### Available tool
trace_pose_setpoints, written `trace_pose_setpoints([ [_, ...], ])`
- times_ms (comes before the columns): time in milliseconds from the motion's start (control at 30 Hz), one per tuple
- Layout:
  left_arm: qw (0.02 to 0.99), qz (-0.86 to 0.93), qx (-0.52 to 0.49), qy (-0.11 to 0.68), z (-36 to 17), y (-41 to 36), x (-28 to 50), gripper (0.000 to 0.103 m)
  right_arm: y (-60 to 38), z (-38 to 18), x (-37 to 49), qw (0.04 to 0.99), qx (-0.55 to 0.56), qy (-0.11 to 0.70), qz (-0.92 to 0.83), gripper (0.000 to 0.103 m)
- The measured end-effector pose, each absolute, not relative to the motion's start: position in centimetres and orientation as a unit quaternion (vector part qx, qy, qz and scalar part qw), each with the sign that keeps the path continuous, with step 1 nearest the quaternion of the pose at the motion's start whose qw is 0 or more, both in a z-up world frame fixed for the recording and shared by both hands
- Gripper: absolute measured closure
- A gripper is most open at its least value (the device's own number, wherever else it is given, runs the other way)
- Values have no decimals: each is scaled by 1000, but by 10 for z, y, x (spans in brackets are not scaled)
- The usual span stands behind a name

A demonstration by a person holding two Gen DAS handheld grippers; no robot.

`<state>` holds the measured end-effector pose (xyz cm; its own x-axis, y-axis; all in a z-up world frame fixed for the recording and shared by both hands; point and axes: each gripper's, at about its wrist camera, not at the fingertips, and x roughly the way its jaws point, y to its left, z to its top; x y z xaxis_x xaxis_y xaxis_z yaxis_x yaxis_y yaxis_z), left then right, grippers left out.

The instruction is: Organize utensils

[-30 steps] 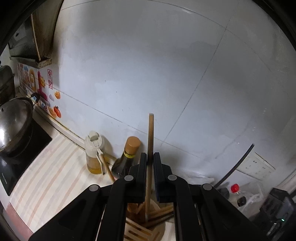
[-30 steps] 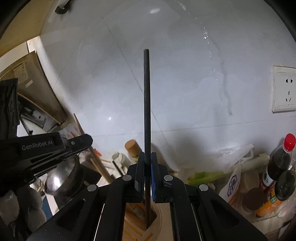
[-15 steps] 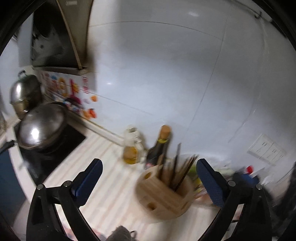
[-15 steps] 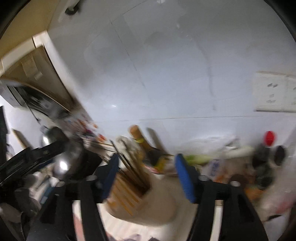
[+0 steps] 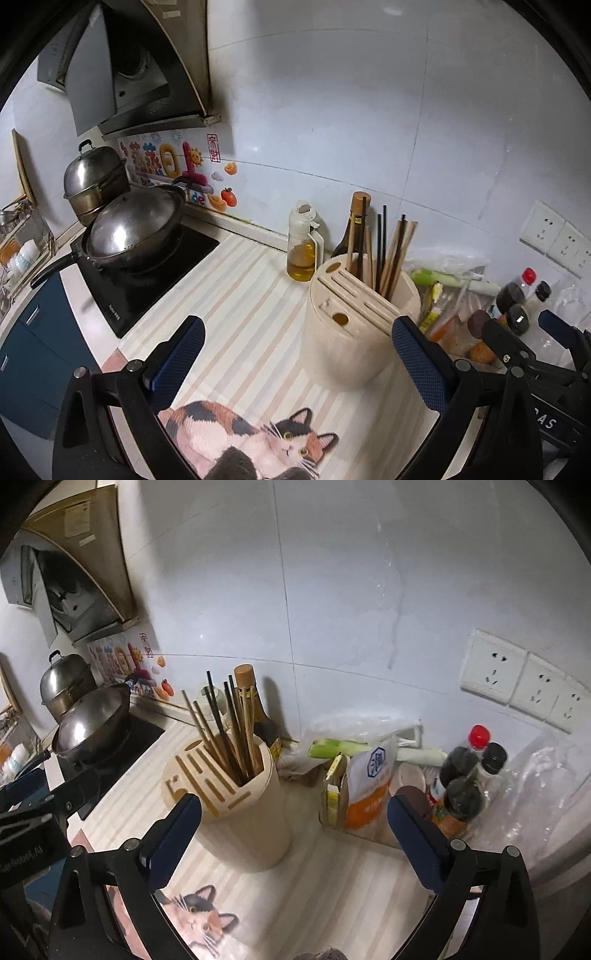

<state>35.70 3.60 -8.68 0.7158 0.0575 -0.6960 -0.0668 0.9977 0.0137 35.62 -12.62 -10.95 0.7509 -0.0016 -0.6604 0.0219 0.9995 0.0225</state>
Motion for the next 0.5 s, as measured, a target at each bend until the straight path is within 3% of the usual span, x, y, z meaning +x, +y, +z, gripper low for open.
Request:
trace_pose_setpoints([
  [500,933,25,7,358,-38,52,218,0,-108,-40,186,951,12,305,-54,1],
])
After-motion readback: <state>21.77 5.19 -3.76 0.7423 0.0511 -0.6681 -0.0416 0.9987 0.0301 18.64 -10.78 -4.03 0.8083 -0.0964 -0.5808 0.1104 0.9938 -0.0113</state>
